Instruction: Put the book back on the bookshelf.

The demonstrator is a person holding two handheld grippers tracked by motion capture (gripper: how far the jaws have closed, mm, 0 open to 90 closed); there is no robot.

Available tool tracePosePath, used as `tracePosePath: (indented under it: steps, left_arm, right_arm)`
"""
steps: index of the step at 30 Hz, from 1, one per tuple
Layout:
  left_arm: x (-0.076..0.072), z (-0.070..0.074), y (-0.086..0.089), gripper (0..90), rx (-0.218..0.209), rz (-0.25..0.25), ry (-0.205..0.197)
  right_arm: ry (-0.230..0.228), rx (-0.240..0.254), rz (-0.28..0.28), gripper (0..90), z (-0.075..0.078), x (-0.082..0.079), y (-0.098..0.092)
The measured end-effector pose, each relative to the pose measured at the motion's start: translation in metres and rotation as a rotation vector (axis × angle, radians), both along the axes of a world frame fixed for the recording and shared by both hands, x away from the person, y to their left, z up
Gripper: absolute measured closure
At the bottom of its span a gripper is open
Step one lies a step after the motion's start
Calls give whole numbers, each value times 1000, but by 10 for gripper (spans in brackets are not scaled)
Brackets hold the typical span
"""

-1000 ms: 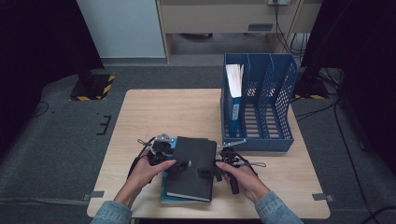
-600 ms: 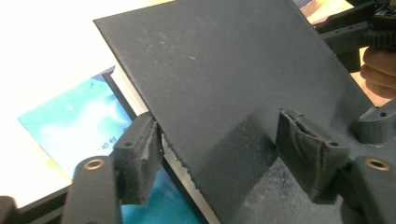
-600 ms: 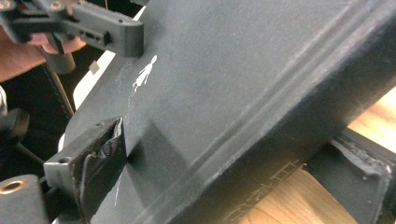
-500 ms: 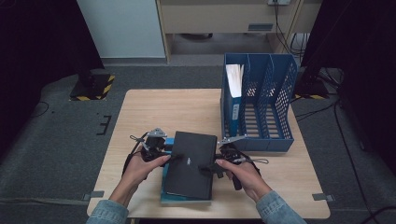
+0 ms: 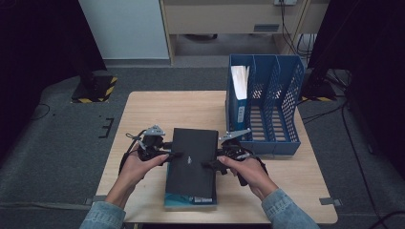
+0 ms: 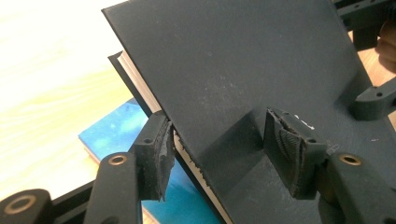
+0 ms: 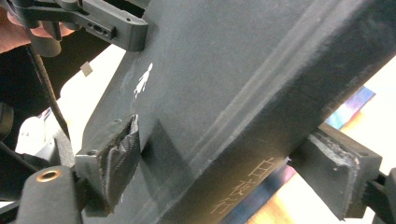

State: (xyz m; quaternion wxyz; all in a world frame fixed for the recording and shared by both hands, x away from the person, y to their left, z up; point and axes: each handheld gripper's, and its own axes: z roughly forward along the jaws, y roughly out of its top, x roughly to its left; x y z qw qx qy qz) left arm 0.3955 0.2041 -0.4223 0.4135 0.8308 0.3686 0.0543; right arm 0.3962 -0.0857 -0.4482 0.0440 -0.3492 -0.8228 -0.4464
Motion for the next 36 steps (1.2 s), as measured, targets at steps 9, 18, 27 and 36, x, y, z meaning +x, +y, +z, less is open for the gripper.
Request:
tracePosePath:
  steps: [9, 18, 27, 36]
  left_arm:
    - [-1, 11, 12, 501, 5, 15, -8]
    - [-2, 24, 12, 555, 44, 10, -50]
    - [-3, 30, 13, 597, 37, 8, -64]
    - [-6, 33, 19, 635, 18, 15, -75]
  right_arm:
    - [-36, -27, 7, 220, 17, 7, 9]
    - [-68, -48, -5, 266, 32, 9, 10]
    - [-93, -57, -1, 288, 40, 10, 8]
    - [-120, -64, 7, 307, 47, 6, 11]
